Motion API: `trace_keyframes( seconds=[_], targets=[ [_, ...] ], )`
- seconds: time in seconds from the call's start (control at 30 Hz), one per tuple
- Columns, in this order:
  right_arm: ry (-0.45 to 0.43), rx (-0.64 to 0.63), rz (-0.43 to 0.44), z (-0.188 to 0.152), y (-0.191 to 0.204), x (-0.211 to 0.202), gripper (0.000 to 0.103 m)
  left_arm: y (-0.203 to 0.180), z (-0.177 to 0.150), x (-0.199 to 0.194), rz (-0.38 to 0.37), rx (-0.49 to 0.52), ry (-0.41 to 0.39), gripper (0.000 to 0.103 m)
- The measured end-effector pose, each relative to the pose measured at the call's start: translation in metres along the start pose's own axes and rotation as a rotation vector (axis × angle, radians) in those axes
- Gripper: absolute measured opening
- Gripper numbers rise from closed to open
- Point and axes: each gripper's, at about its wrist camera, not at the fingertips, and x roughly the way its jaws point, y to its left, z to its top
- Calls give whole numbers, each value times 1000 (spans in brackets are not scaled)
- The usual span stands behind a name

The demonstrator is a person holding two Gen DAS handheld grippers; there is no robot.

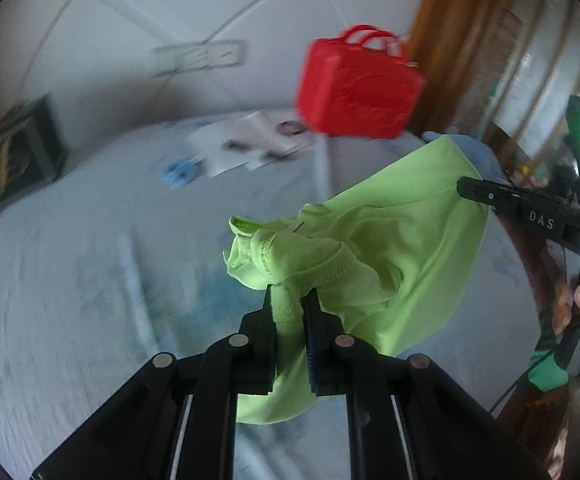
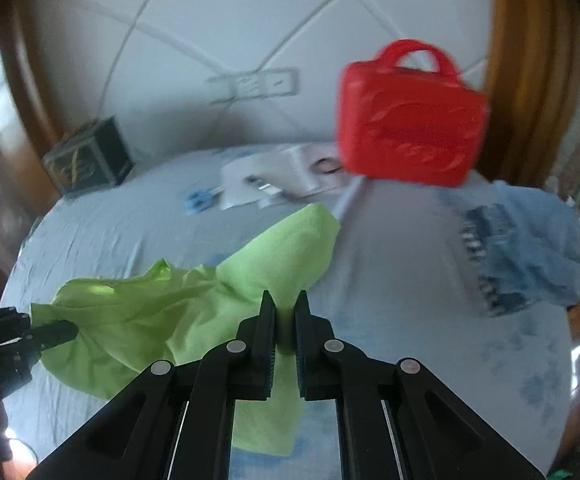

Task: Fold clothes
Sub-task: 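Lift the folded shirt with both grippers and carry it toward the clothes stack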

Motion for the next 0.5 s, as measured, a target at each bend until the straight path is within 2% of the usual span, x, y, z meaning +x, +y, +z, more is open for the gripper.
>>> trace_keyframes(
  seconds=[0.17,0.33,0.5],
  targets=[
    [-66,38,-20,26,-114,-29,8,-112,64,43,-20,26,-49,11],
    [-111,-7,-7,73,-245,-46,8,-223,134,87,-42,29,-95,11],
    [-160,-43,2,125,-358,-58,8,-298,197,114,-59,0,-136,11]
  ],
)
